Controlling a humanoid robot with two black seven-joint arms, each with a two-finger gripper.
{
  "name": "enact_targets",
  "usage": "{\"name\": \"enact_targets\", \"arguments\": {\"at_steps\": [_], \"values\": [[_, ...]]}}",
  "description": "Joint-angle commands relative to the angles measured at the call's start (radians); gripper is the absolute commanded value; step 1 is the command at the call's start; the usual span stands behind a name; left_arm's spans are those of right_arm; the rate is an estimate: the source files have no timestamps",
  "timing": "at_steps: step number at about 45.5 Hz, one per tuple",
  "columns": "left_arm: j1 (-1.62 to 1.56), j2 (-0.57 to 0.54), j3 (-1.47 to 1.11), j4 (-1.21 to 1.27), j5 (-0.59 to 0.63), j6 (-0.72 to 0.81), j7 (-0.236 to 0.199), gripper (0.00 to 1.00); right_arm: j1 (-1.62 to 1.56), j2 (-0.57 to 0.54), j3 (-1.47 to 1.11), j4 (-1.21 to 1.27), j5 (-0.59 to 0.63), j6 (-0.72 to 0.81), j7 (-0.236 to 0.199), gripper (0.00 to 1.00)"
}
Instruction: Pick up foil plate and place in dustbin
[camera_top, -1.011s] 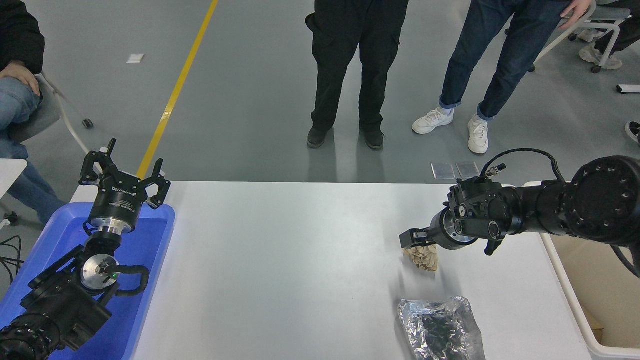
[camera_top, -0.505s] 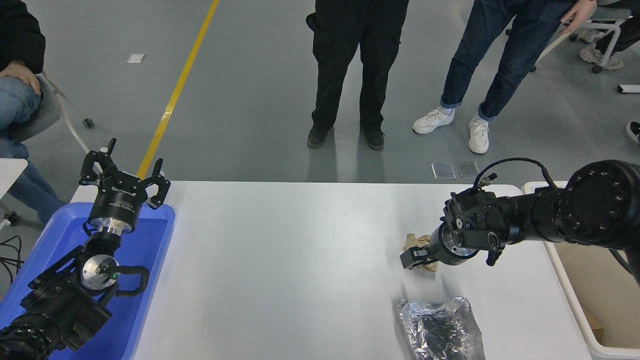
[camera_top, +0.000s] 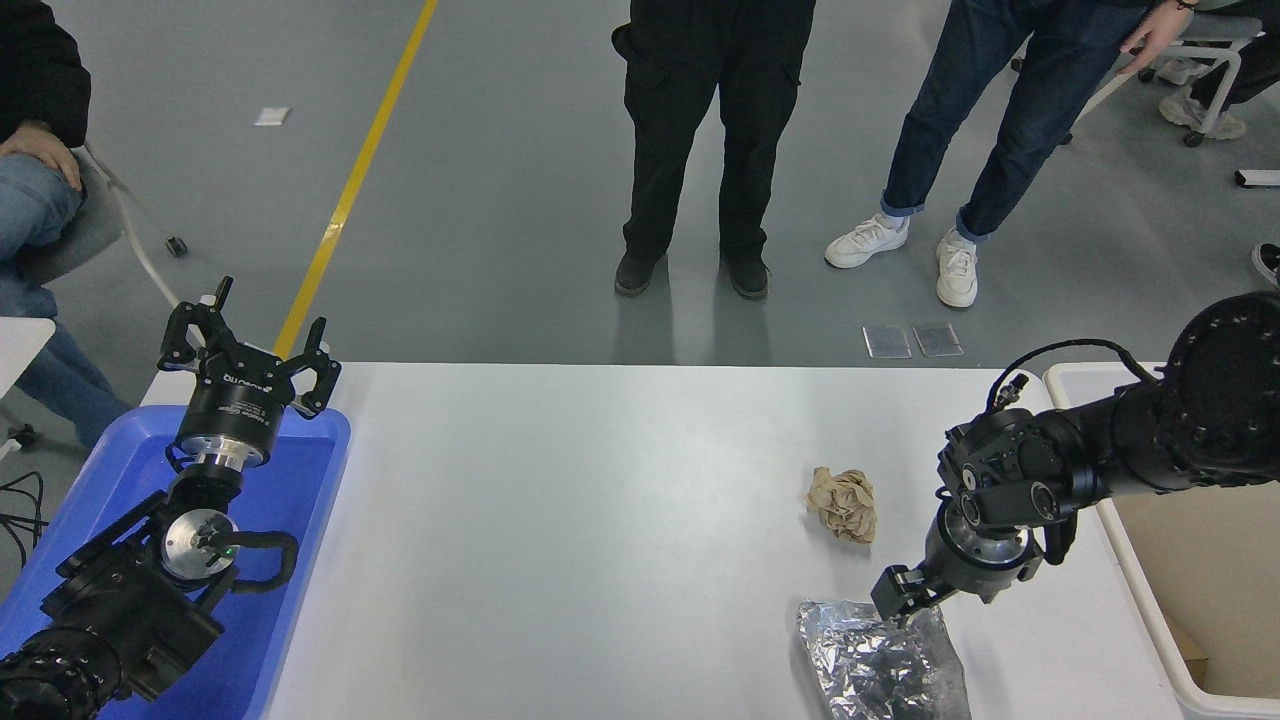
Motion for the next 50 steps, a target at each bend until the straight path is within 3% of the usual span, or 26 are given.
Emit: {"name": "enact_targets", "arguments": {"at_steps": [1,15,17,20,23,28,35,50], "values": [[0.0,0.0,0.0,0.0,0.0,0.0,-0.002,0.98,-0.024,-0.013,-0.017,0.02,0.028,0.011,-0.001,1.0],[0.002,0.0,0.0,0.0,-0.002,0.0,-0.002,0.98,-0.149,-0.027,0.01,-0.072,0.041,-0.007,-0.001,0.99],[0.002,0.0,0.0,0.0,-0.002,0.0,-0.002,0.98,-0.166,-0.033,0.013,-0.089,0.041,-0.011,-0.001,0.95],[0.001,0.0,0.0,0.0,-0.002,0.0,-0.002,0.98,-0.178,-0.033,0.02,-0.101,0.041,-0.015,-0.002,0.81],[0.001,0.0,0.0,0.0,-0.002,0.0,-0.002,0.98,-0.176,-0.038,0.02,-0.104,0.041,-0.015,-0.002,0.56],[0.002,0.0,0.0,0.0,-0.002,0.0,-0.002,0.98,-0.169,-0.055,0.02,-0.104,0.043,-0.015,-0.001,0.26],[0.0,0.0,0.0,0.0,-0.002,0.0,-0.002,0.98,-0.166,-0.055,0.027,-0.1,0.072,-0.008,-0.001,0.01],[0.0,0.0,0.0,0.0,-0.002,0.0,-0.002,0.98,-0.156,-0.072,0.055,-0.084,0.123,0.013,0.004,0.0]]}}
